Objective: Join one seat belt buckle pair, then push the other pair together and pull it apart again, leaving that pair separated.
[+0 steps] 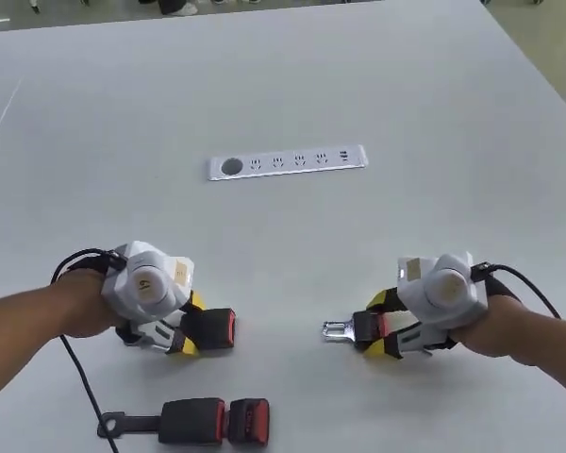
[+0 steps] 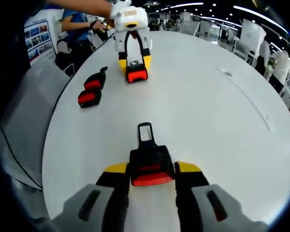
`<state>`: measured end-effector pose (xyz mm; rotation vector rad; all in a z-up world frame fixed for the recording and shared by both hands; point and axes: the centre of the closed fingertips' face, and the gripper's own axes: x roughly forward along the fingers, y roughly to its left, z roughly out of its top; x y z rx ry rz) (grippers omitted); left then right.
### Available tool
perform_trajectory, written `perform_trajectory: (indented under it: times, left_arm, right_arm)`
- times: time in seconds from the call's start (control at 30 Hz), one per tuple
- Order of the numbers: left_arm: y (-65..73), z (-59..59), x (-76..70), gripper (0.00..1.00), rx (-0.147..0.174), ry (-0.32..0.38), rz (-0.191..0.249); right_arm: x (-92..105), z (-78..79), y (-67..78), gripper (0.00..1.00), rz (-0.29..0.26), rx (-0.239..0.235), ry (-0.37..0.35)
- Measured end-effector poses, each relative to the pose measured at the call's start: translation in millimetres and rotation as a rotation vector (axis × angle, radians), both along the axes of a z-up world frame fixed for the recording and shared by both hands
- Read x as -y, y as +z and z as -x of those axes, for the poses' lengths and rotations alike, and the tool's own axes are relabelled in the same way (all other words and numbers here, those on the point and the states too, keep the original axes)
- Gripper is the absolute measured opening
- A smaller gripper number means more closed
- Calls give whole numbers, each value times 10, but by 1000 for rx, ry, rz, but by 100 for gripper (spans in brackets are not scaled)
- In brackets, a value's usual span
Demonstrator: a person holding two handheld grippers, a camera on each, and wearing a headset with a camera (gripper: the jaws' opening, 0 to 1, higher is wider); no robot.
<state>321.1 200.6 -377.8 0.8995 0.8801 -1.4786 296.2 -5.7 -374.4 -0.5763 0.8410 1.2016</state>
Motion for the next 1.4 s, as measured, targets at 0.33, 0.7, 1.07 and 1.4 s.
perform_trajectory:
  times: [0.33, 0.7, 1.07, 1.4]
  left_arm:
    - [78, 55, 37, 61, -23, 142, 41]
    - [559, 18, -57, 81, -30, 572, 303]
    - [1073, 83, -400, 91, 61, 897, 541]
    - [1315, 458, -665, 97, 88, 1004, 628]
  right_arm:
    - [11, 41, 103, 60, -28, 61, -58]
    - [34, -26, 449, 82, -145, 199, -415]
    - [-29, 87, 873, 89, -275, 311, -677]
    - [-23, 375, 1160, 94, -359, 341, -782]
